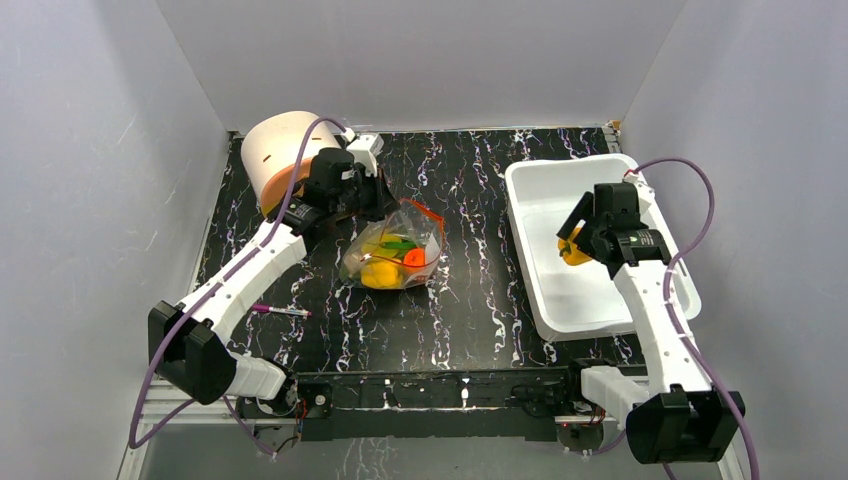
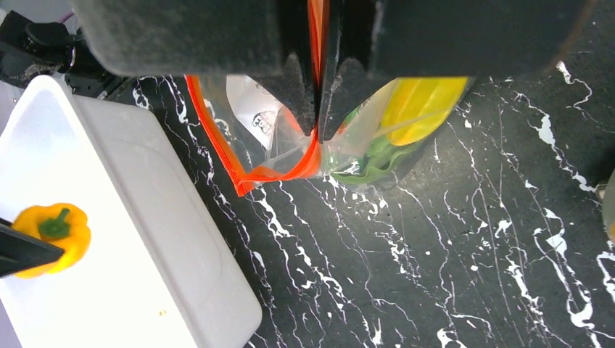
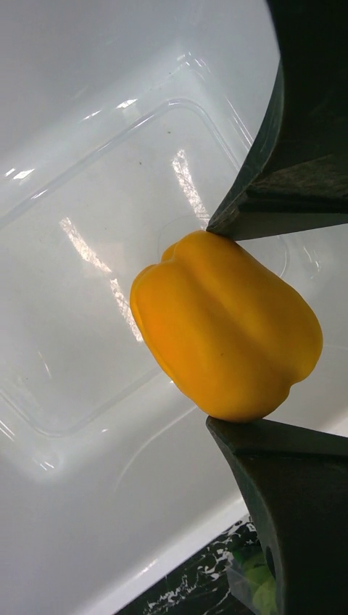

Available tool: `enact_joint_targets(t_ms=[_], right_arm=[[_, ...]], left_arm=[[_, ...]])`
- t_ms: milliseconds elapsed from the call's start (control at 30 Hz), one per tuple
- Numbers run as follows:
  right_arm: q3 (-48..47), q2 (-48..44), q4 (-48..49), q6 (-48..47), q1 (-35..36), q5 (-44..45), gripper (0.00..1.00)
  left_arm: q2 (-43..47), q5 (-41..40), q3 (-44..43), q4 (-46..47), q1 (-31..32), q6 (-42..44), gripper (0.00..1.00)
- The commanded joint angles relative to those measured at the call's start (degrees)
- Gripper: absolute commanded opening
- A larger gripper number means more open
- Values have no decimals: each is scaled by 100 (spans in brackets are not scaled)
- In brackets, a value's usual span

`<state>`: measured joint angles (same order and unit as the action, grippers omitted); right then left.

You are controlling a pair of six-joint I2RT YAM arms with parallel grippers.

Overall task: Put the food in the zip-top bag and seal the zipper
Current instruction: Place the fake fruit in the zipper food storage bag.

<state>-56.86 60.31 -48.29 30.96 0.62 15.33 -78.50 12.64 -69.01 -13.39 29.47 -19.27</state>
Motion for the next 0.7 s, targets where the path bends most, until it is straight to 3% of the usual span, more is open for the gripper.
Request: enact_joint_targets(t_ms=[0,100,333,533,667], right_arm=[[-408,-419,-81,-280,-19,-238,53],[-475,-562,-66,-225,-22,-464,53],[-622,-1094,160,-31,-18,-1098,53],[-62,-1953,749,666,-18,-2077,52],[178,-2357,1291,840,-18,-2611,51]], left_arm=[[38,-345,-593,-355,17,-32,0],[-170,-390,-856,-587,9,56,0],[-69,126,-693,-24,18,-226,0],[-16,901,-136,1053,21,-635,0],[60,700,-83,1004,25,-487,0]])
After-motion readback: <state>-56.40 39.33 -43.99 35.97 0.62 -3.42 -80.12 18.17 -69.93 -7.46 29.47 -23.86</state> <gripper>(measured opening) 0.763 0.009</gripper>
